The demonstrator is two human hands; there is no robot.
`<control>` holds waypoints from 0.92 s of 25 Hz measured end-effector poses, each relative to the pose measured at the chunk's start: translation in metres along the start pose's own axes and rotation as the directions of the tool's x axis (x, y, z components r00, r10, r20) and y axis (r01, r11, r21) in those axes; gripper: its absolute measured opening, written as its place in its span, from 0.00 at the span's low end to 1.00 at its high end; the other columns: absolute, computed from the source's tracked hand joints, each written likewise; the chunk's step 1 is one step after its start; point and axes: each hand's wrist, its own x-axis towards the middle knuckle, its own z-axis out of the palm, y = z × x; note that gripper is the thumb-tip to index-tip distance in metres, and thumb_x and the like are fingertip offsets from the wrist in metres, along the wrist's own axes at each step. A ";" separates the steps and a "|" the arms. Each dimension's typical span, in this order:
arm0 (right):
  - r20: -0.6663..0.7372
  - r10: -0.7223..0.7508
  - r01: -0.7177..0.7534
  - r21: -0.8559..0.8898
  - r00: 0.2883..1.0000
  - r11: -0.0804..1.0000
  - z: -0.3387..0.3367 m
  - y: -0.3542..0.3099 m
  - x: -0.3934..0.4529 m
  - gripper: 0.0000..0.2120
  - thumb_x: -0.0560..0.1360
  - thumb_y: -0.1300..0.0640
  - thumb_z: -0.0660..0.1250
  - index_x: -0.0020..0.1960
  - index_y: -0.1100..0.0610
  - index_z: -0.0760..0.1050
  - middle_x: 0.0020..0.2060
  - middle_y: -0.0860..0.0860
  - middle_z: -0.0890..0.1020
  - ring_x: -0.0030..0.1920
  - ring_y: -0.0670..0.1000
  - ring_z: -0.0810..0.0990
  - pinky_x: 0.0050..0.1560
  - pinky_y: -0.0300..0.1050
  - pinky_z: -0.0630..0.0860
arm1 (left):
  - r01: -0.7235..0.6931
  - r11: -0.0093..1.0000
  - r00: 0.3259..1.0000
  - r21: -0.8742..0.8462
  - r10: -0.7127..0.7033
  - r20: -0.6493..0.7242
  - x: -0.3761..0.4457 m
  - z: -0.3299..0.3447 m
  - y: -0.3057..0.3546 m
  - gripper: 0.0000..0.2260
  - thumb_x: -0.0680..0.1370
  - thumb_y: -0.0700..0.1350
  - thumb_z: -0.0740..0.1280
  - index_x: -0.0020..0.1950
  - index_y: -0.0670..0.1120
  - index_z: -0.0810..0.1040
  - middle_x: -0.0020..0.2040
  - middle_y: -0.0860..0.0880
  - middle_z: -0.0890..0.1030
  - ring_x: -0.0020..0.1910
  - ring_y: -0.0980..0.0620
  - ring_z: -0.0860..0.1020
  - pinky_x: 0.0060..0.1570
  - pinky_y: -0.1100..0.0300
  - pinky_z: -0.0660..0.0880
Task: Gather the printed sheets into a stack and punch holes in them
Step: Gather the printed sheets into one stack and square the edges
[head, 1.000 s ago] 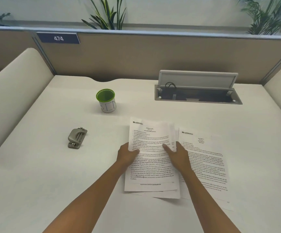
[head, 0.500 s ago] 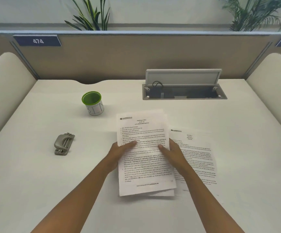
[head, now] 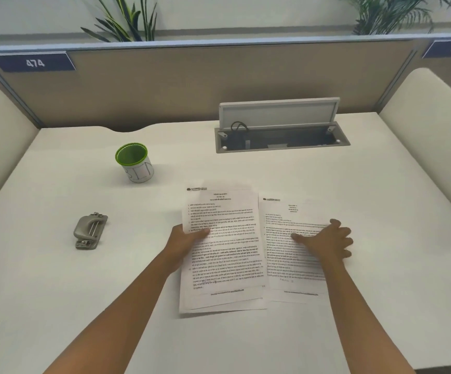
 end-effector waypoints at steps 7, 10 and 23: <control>0.074 0.110 -0.114 0.061 0.991 0.992 -0.011 -0.004 0.009 0.55 0.54 0.44 0.87 0.69 0.62 0.60 0.67 0.62 0.68 0.66 0.66 0.73 0.62 0.62 0.73 | 0.001 0.997 0.996 0.083 0.006 -0.085 0.004 -0.018 -0.003 0.11 0.73 0.39 0.77 0.53 0.48 0.85 0.48 0.49 0.89 0.47 0.50 0.87 0.40 0.58 0.83; 0.089 0.122 -0.131 0.098 0.988 0.987 -0.018 0.000 0.009 0.52 0.55 0.45 0.87 0.67 0.63 0.63 0.65 0.63 0.75 0.66 0.66 0.76 0.64 0.60 0.72 | 0.015 0.994 0.991 0.112 0.000 -0.131 0.004 -0.030 -0.003 0.10 0.73 0.39 0.77 0.53 0.48 0.85 0.48 0.50 0.88 0.47 0.49 0.87 0.41 0.57 0.82; -0.088 -0.224 0.221 0.700 0.971 0.679 -0.027 0.009 0.022 0.15 0.82 0.55 0.65 0.66 0.60 0.77 0.56 0.55 0.82 0.59 0.56 0.79 0.57 0.45 0.70 | 0.069 0.987 0.992 0.144 -0.052 -0.117 0.003 -0.035 -0.003 0.11 0.75 0.37 0.75 0.57 0.44 0.83 0.51 0.47 0.87 0.49 0.47 0.85 0.54 0.48 0.81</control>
